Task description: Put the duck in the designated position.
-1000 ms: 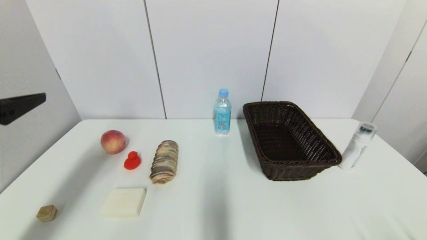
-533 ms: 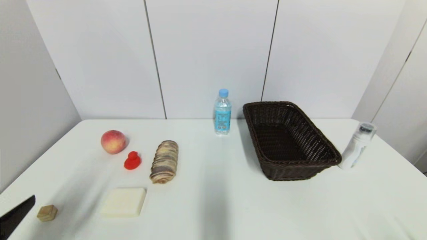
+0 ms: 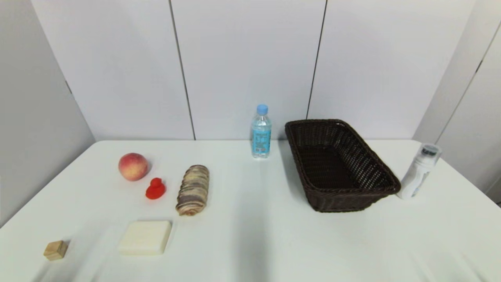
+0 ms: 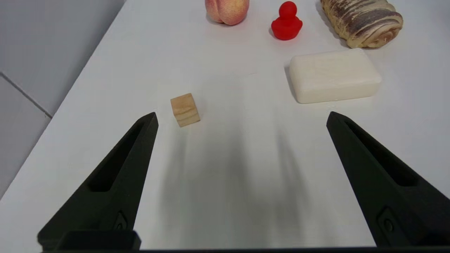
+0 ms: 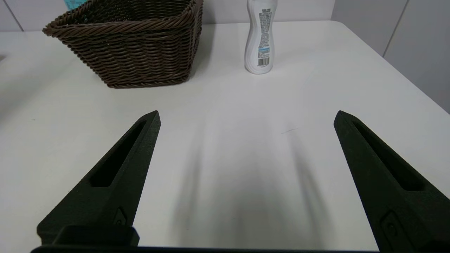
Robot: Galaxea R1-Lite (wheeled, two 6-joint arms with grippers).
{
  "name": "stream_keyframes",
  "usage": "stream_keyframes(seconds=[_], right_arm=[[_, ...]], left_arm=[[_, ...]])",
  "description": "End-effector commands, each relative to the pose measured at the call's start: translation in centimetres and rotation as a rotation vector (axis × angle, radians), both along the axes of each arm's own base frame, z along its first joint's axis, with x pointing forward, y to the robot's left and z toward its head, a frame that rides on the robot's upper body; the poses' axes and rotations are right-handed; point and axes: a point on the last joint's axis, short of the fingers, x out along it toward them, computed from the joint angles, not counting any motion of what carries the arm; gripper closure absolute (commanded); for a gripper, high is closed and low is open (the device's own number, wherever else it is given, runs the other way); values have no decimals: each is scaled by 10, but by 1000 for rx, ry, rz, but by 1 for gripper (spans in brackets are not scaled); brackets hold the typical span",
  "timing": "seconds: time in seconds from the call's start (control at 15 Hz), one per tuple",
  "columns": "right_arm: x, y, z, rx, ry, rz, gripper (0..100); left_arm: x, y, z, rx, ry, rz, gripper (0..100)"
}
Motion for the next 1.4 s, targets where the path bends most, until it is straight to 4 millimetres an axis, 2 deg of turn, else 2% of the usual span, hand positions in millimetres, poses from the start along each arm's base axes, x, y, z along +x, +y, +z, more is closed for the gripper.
stream_keyframes(seconds=[0.07, 1.4], right_arm=[[0, 0, 0, 1, -1, 0, 0], [0, 0, 0, 1, -1, 0, 0]], left_arm=[[-12, -1, -25, -28, -126, -32, 0], [-11, -1, -25, -82, -141, -35, 0]])
